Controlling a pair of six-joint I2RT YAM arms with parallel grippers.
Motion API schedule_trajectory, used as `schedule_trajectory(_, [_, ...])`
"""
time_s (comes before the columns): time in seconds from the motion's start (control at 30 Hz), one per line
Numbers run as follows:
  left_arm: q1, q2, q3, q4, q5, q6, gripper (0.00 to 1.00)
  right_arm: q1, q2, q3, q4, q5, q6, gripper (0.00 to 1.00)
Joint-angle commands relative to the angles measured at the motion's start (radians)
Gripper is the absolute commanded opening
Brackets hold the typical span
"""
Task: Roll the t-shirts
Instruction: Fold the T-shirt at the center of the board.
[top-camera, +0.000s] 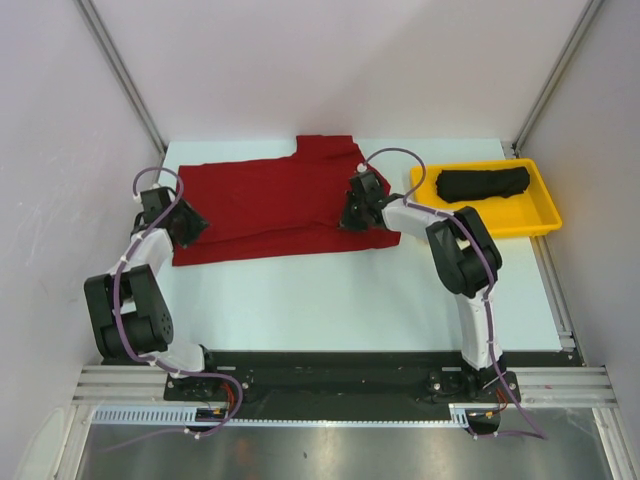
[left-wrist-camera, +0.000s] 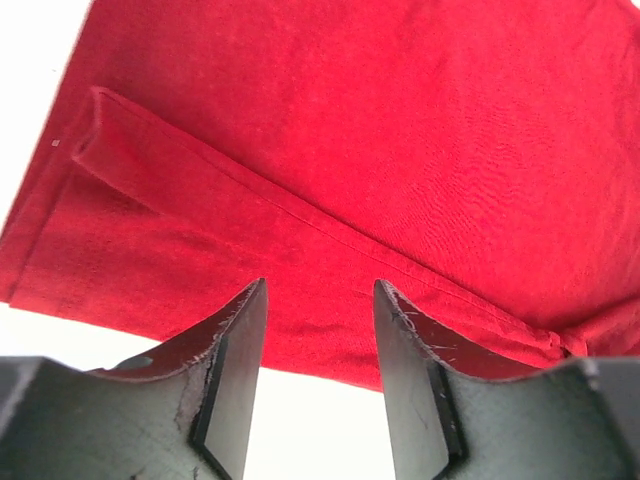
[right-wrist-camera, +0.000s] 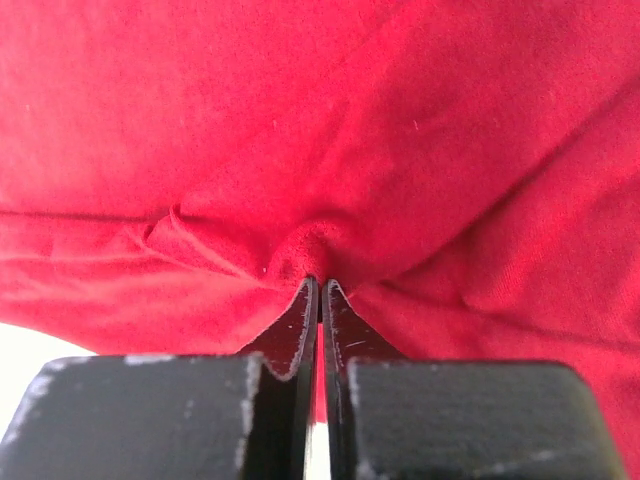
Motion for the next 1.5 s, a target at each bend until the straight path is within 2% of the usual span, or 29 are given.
schedule_trajectory(0.0, [-0.031, -0.019, 0.007, 0.007, 0.018, -0.002, 0.49, 0.006, 0.048, 0.122, -0.029, 0.028, -0.033, 0.0])
schedule_trajectory(0.3, [-0.103, -0.012, -0.018, -0.017, -0.017, 0.013, 0.43, 0.024, 0.194, 0.402, -0.139, 0.108, -0.114, 0.01])
schedule_trajectory(0.4, [-0.115, 0.007, -0.018, -0.017, -0.017, 0.016, 0.37, 0.026, 0.241, 0.485, -0.162, 0.121, -0.139, 0.01])
schedule_trajectory(0.6, [-0.17, 0.074, 0.024, -0.062, -0.056, 0.017, 0.25, 0.03, 0.31, 0.587, -0.172, 0.134, -0.197, 0.03])
schedule_trajectory(0.9, [-0.212, 0.14, 0.047, -0.056, -0.102, -0.004, 0.22, 0.033, 0.343, 0.643, -0.115, 0.13, -0.274, 0.08])
schedule_trajectory(1.03, [-0.213, 0.206, 0.108, -0.056, -0.114, -0.009, 0.22, 0.049, 0.326, 0.636, -0.092, 0.125, -0.326, 0.16])
schedule_trajectory(1.23, [-0.213, 0.283, 0.199, -0.053, -0.137, -0.029, 0.23, 0.069, 0.277, 0.622, -0.093, 0.154, -0.395, 0.35])
schedule_trajectory(1.37, [-0.212, 0.326, 0.24, -0.059, -0.166, -0.033, 0.23, 0.047, 0.196, 0.542, -0.081, 0.157, -0.388, 0.45])
schedule_trajectory(1.47, [-0.21, 0.343, 0.266, -0.063, -0.177, -0.024, 0.24, 0.021, 0.105, 0.417, -0.023, 0.121, -0.375, 0.55])
